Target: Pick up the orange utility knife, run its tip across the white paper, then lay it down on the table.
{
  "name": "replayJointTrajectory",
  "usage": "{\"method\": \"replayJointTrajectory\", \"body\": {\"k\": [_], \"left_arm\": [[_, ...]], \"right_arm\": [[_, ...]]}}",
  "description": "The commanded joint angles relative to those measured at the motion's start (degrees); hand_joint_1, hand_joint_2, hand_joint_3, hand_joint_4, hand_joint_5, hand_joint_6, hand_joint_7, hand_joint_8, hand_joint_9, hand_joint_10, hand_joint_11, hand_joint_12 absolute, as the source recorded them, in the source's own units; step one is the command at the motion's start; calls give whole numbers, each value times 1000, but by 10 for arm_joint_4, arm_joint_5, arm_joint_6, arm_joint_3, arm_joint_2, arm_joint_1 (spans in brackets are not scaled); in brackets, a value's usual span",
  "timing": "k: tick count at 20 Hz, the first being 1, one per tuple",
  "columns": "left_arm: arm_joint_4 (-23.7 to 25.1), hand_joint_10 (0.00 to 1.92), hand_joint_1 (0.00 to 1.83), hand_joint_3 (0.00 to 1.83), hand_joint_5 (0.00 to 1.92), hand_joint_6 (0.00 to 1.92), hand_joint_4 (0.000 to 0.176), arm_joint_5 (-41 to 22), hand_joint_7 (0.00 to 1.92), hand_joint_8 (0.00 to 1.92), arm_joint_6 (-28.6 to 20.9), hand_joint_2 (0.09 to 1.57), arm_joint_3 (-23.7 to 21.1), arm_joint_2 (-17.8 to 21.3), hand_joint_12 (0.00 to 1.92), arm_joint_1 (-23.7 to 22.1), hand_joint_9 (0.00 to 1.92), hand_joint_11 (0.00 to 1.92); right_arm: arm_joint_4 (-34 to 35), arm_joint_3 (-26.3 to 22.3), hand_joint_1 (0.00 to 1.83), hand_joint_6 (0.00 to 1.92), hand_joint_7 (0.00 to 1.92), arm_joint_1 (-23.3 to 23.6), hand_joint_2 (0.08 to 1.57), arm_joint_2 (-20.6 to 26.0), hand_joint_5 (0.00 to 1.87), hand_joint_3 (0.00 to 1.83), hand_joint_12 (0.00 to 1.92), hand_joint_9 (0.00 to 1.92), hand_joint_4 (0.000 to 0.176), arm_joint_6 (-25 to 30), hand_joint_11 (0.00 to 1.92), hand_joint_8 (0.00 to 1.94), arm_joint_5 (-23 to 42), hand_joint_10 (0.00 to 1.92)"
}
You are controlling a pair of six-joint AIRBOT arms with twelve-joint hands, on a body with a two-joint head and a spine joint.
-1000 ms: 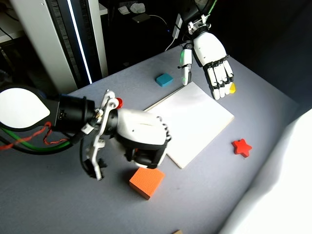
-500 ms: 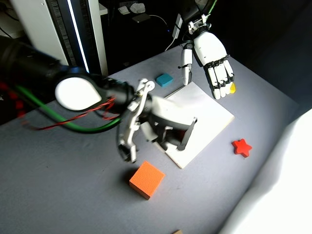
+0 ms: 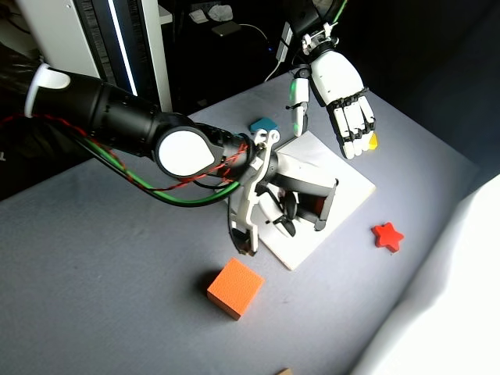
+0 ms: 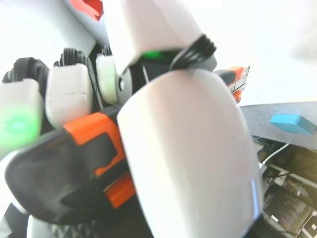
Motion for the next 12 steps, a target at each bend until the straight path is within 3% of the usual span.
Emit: {"method": "replayJointTrajectory", "body": {"k": [1, 6, 10, 12], "left_arm": [[29, 4, 108, 0, 112, 3, 37, -49, 176, 2, -3, 1299, 1, -1, 798, -5, 166, 0], [29, 3, 143, 0, 147, 12, 38, -49, 181, 4, -3, 1285, 1, -1, 847, -1, 161, 0], [29, 0, 126, 1, 125, 1, 35, -49, 142, 1, -6, 1300, 6, -1, 693, 2, 120, 0], [29, 7, 121, 1, 112, 1, 37, -49, 139, 0, -10, 1303, 10, -1, 740, 4, 139, 0]], "right_arm": [[0, 1, 1585, 1921, 1358, 2, 1213, 0, 1251, 0, 1921, 1468, 0, -9, 1509, 1941, 63, 1921], [0, 2, 1581, 1921, 1349, -13, 1219, -5, 1217, 0, 1921, 1449, 0, -15, 1502, 1941, 77, 1921], [0, 9, 1589, 1921, 1353, -19, 1212, -4, 1249, 0, 1921, 1466, 0, -18, 1521, 1941, 87, 1921], [0, 11, 1579, 1921, 1362, -22, 1218, -1, 1243, 1, 1921, 1469, 0, -20, 1519, 1941, 92, 1921]]}}
